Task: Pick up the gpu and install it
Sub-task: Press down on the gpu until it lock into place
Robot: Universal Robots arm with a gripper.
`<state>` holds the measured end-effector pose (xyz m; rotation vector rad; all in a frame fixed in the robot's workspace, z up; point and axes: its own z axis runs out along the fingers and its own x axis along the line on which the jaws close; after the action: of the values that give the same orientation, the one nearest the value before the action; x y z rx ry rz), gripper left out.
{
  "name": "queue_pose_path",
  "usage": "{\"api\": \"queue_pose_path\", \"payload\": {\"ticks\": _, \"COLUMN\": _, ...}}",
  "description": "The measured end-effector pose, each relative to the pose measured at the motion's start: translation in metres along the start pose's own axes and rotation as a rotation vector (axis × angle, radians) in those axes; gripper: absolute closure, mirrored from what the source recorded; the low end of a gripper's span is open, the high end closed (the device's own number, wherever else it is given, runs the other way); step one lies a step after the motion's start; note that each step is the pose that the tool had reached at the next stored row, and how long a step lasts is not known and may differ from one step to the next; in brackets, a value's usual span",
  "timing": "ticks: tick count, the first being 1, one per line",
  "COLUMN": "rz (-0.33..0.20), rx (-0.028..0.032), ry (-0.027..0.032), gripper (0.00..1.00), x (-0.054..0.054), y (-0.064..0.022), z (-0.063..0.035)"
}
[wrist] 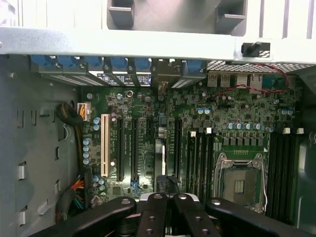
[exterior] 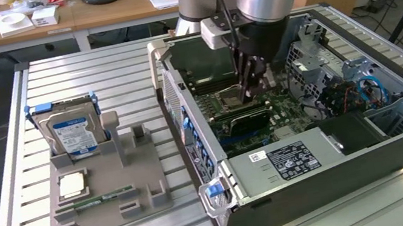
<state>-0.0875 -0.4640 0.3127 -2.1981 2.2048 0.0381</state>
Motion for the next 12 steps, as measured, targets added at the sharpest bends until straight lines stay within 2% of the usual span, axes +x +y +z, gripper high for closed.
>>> {"api": "queue_pose_path", "payload": {"ticks": 12, "rz": 0.000, "rx": -0.0001, "ry": 0.0000, "gripper": 0.90, "x": 0.001, "y": 0.0001, "z": 0.0166}}
